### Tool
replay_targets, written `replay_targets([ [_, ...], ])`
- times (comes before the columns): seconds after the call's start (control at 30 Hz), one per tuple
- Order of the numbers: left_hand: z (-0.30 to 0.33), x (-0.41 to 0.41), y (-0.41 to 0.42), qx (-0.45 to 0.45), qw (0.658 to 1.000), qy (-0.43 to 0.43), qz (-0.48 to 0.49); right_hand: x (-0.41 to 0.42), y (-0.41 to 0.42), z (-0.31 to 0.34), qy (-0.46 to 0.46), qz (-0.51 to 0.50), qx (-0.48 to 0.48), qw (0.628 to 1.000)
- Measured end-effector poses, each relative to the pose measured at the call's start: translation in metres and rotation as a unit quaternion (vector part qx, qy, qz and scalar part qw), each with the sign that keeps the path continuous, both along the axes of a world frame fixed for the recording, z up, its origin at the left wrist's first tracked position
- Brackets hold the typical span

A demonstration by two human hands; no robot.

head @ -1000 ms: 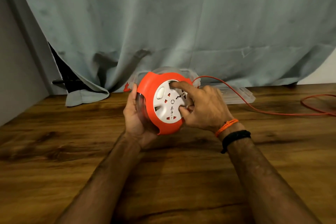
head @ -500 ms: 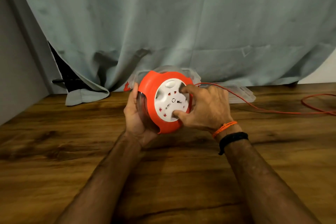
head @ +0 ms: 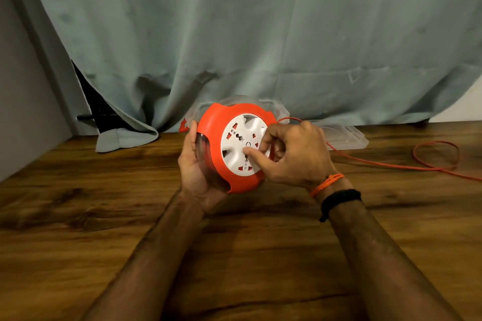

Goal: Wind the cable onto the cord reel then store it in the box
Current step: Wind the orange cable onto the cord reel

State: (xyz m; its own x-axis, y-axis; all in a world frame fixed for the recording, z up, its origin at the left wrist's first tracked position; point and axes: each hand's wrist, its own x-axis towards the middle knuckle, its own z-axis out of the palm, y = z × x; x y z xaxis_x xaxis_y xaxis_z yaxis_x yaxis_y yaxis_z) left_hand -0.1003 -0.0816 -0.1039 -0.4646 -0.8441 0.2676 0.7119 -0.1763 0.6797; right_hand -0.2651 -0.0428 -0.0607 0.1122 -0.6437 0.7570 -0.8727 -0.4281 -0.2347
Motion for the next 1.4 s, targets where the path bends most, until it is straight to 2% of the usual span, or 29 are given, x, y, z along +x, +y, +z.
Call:
replay_targets([
  [0.27,0.001,-0.002,0.002,-0.003,0.999,-0.013,-0.029,-0.005,0.005,0.005,0.1,-0.004,0.03,0.995],
  [0.43,0.003,0.001,0.003,0.006,0.998,-0.033,-0.057,-0.006,0.002,0.003,0.116,-0.011,0.033,0.993],
  [0.7,0.001,0.002,0.002,0.012,0.998,-0.046,-0.051,-0.006,-0.004,-0.004,0.104,-0.048,-0.01,0.993],
  [0.87,0.003,-0.002,0.002,-0.012,1.0,-0.016,0.019,0.001,-0.004,-0.015,0.065,-0.099,-0.012,0.993],
  [1.03,0.003,-0.002,0.0,0.005,0.999,-0.017,0.048,0.026,-0.004,-0.02,0.014,-0.138,-0.004,0.99],
  [1.2,0.003,-0.001,0.002,0.001,0.999,-0.023,0.048,0.023,-0.006,-0.018,0.011,-0.115,0.022,0.993],
  [1.4,0.004,-0.001,0.003,-0.001,1.0,-0.012,0.013,-0.003,-0.001,-0.002,0.016,0.0,0.03,0.999],
])
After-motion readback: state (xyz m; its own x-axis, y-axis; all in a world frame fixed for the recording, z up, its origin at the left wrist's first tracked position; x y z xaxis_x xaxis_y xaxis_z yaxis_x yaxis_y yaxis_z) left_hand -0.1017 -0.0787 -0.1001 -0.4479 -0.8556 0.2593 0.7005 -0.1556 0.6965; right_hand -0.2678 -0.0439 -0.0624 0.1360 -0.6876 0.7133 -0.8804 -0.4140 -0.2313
